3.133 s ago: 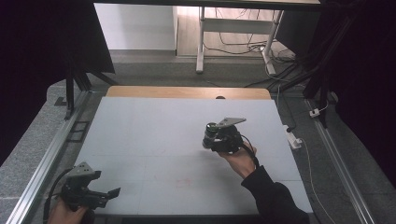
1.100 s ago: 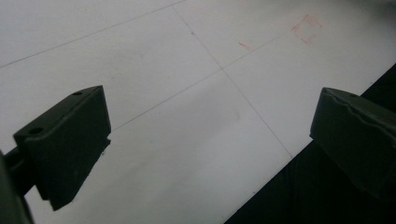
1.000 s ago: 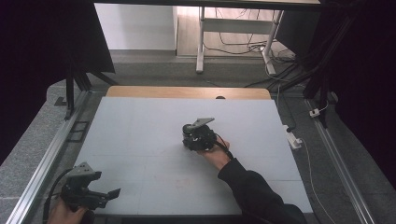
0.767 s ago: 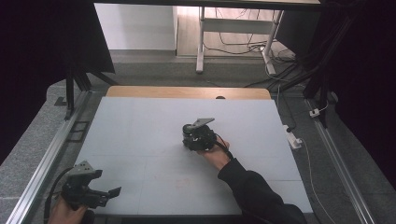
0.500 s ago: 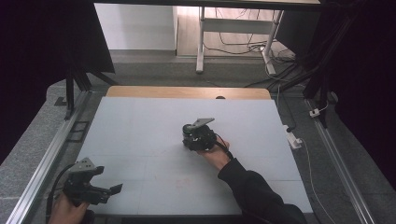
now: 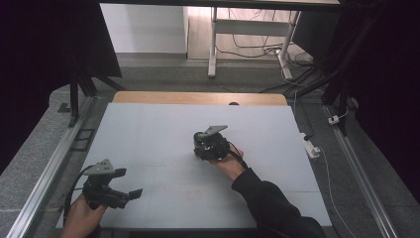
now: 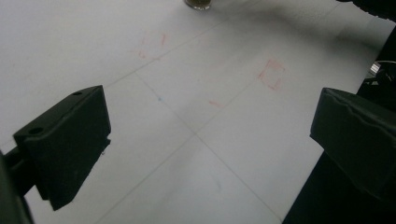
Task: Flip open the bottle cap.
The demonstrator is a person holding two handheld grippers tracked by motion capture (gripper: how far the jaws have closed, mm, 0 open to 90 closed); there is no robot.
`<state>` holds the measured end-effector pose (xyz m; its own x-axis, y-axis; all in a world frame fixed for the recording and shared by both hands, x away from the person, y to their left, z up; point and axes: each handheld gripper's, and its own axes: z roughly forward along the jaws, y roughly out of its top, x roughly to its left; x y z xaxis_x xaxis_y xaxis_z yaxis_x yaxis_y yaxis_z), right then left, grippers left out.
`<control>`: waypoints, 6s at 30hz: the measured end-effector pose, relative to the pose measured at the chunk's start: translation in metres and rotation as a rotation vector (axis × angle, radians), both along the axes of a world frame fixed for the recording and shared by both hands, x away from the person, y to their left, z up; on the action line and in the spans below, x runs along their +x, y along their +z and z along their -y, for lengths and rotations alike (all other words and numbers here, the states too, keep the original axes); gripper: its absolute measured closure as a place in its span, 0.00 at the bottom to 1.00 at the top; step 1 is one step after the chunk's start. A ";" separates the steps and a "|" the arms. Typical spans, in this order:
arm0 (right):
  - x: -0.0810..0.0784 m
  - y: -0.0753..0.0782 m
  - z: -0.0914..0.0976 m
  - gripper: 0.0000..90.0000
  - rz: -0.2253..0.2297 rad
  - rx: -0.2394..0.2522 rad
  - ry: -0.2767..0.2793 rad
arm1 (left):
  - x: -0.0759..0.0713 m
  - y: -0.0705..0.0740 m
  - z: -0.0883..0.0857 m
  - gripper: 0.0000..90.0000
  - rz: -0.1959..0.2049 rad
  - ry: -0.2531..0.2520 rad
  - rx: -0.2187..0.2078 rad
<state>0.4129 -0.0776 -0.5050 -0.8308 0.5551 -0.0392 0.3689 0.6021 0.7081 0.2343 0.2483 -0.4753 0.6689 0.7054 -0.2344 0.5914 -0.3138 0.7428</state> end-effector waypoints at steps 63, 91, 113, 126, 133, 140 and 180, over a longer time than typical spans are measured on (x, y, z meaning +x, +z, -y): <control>0.000 -0.001 0.001 0.58 0.004 0.008 0.005 | 0.138 0.011 0.119 0.94 0.117 -0.244 0.073; 0.000 -0.001 0.001 0.58 0.001 0.010 -0.005 | 0.150 0.022 0.133 0.99 0.126 -0.172 0.052; -0.001 -0.001 0.000 0.58 0.014 -0.001 0.002 | 0.169 0.023 0.120 0.97 0.113 -0.097 0.048; -0.001 -0.001 0.001 0.55 0.013 -0.002 0.003 | 0.162 0.026 0.115 0.79 0.105 -0.100 0.035; -0.002 0.003 0.004 0.47 -0.013 0.020 0.001 | 0.156 0.026 0.112 0.68 0.102 -0.101 0.053; -0.004 0.008 0.009 0.41 -0.031 0.049 0.009 | 0.148 0.026 0.106 0.57 0.094 -0.097 0.051; -0.038 0.037 0.042 0.01 -0.139 0.125 0.065 | 0.087 0.024 0.084 0.00 0.068 -0.155 0.074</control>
<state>0.3752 -0.1192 -0.4676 -0.8578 0.4934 0.1441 0.4313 0.5384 0.7240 0.3216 0.1643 -0.4513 0.7837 0.6061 -0.1359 0.4805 -0.4529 0.7510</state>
